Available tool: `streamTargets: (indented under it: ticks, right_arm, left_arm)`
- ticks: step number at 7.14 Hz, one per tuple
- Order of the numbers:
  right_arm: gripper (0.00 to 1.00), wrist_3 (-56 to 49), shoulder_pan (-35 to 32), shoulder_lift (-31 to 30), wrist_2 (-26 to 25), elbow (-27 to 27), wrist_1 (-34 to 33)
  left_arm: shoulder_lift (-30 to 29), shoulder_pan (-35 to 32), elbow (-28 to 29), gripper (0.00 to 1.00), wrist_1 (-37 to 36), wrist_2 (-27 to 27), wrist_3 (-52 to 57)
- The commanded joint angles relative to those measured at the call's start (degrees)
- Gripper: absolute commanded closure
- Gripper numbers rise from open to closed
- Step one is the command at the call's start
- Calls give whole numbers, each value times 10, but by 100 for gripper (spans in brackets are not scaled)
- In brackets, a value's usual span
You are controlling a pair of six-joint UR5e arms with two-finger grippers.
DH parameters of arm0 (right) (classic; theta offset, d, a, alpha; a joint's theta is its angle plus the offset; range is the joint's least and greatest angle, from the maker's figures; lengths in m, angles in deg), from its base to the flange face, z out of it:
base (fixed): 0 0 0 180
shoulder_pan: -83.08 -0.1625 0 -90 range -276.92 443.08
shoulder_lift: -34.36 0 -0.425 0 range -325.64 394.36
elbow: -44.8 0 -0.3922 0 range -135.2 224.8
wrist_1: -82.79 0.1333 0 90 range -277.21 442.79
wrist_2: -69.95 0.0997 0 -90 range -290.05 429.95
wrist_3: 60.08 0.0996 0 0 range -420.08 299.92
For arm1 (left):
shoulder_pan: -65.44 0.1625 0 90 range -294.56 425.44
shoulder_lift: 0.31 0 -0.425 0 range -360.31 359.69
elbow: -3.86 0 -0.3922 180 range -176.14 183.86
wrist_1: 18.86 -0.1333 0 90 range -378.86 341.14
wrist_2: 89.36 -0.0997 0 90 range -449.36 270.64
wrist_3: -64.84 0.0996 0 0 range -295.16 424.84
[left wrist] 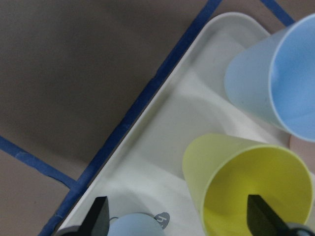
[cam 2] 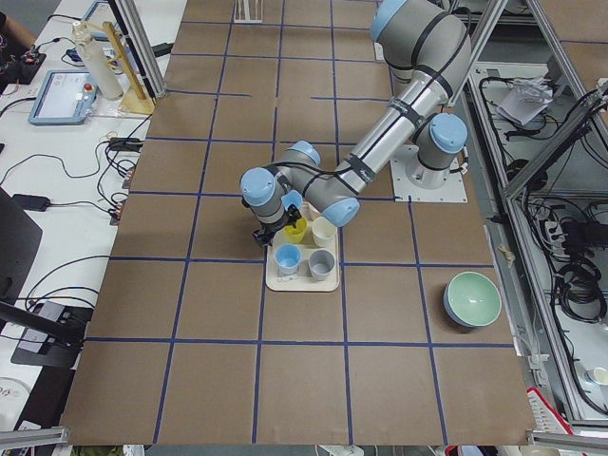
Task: Transfer IKEA cup to right arm and place on rack
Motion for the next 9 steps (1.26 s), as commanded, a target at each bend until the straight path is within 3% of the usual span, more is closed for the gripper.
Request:
streamTargets:
  ticks: [1,3,4,6,9]
  right_arm:
    - [0,1,0,0,-1,1,2]
    - [0,1,0,0,-1,1,2]
    - [0,5,0,1,0,1,5]
    - [0,3,0,1,0,1,5]
    - [0,11,0,0,0,1,25]
  left_arm:
    - [-1,0,-1,74,2,0,-1]
    - [0,0,-1,94,8,-1,-5]
    - [1,0,-1,100,9,-1,-5]
    - [7,0,3,100,25,-2,-6]
    - [50,-3,51,100,141,10,-53]
